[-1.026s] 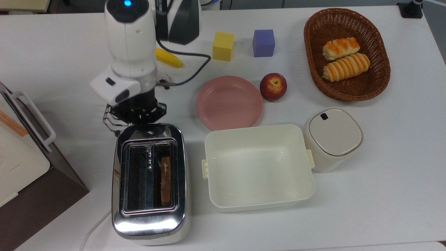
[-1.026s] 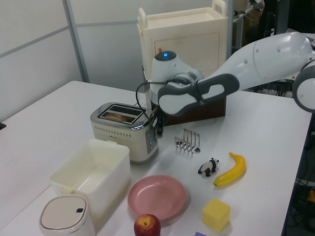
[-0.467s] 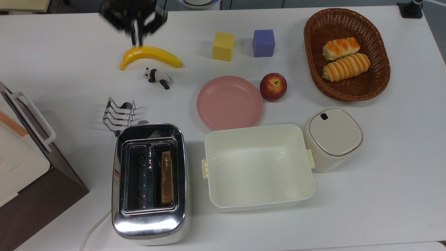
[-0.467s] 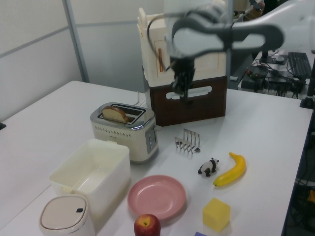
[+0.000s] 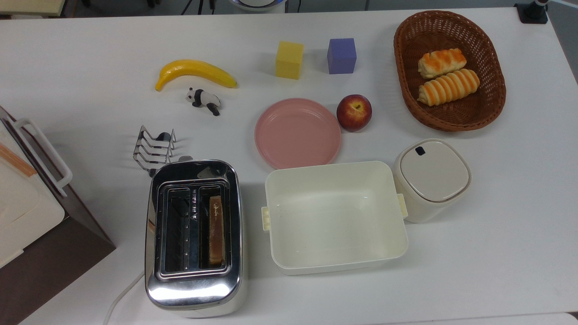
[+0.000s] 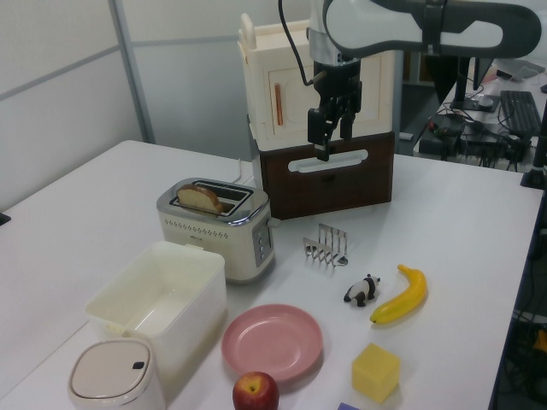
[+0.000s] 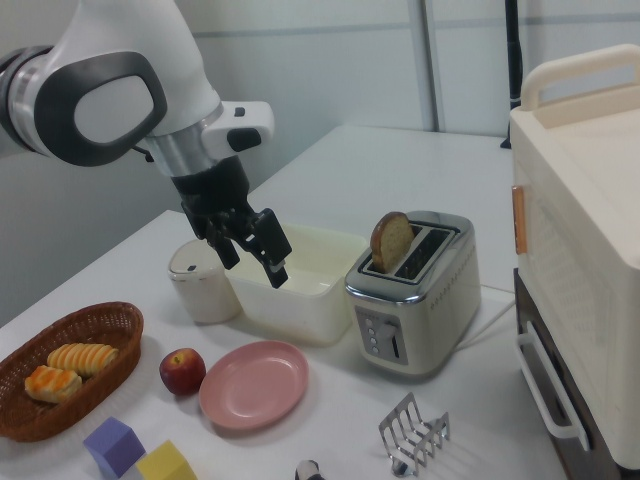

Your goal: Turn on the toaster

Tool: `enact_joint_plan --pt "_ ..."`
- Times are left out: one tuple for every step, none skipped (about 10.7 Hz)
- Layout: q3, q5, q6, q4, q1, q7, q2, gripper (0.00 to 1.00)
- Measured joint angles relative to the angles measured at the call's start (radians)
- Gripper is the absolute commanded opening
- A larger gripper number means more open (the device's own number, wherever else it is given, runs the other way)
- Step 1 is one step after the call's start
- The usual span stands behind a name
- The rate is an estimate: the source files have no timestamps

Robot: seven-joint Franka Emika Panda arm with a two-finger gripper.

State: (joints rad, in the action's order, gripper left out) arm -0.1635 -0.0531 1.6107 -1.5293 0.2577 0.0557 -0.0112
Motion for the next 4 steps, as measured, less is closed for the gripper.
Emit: enact_joint_plan --pt "0.017 0.031 0.000 0.000 0.001 0.000 0.001 1.00" --pt "0.030 0.047 0.000 -0.001 0.001 0.000 0.002 1.00" --pt "0.036 0.051 0.000 -0.002 0.001 0.000 0.004 1.00" --pt "0.039 0.051 0.000 -0.003 0.001 0.000 0.007 1.00"
